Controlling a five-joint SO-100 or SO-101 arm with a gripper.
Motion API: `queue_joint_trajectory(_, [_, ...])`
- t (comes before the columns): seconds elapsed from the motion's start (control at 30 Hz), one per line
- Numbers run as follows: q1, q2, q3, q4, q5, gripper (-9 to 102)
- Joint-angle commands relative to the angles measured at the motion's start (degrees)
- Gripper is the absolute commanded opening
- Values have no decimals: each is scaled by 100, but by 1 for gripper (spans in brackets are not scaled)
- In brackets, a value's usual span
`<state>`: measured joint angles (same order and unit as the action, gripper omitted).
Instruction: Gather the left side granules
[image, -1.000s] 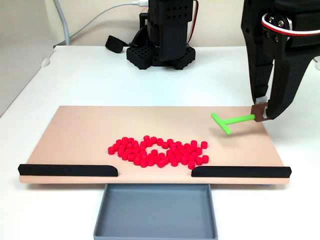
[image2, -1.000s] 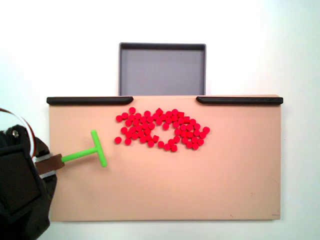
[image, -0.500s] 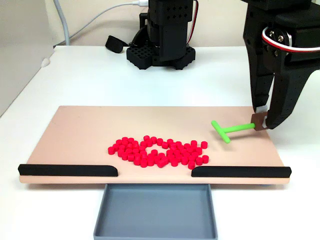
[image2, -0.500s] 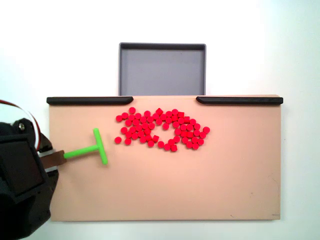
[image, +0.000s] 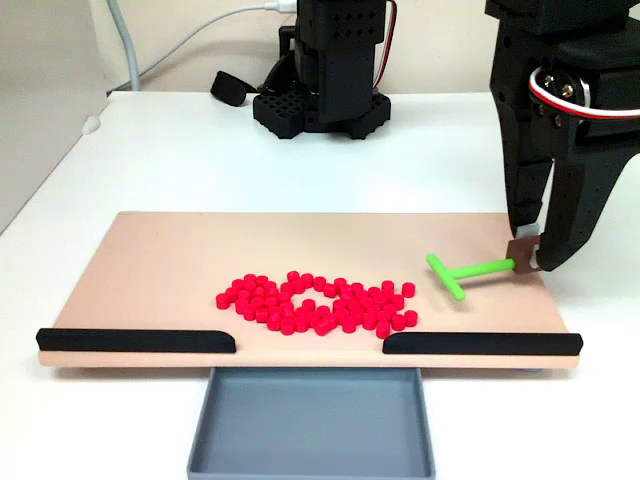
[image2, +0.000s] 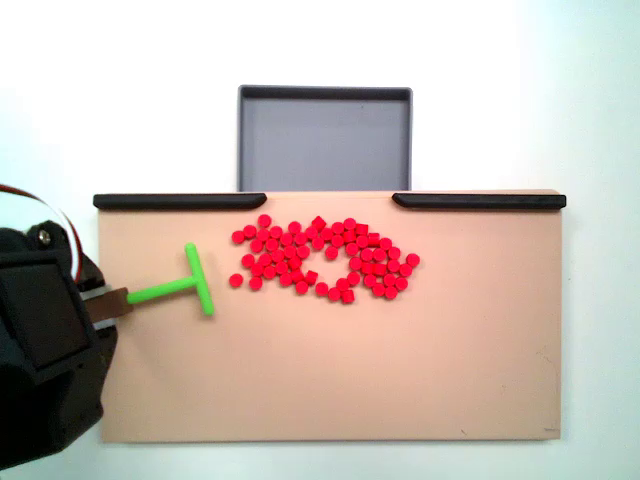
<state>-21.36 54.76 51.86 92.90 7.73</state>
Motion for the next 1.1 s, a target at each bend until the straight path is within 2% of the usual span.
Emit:
queue_joint_trajectory(0.0, [79, 18, -185, 18, -53, 0])
queue_joint_trajectory(1.07, [193, -211, -185, -9, -88, 0])
